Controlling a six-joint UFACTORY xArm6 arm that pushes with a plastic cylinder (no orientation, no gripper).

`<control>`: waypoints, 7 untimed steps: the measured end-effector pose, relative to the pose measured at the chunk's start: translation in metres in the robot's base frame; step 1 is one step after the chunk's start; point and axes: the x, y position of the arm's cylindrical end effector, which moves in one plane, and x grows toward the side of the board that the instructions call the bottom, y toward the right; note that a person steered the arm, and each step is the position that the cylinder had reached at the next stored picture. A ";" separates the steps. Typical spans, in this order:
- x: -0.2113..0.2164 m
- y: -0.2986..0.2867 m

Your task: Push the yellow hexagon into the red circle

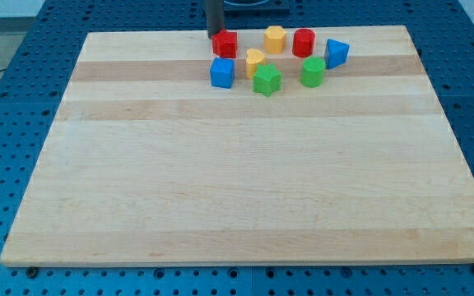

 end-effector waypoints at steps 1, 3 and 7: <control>0.000 -0.001; -0.009 0.013; 0.010 0.047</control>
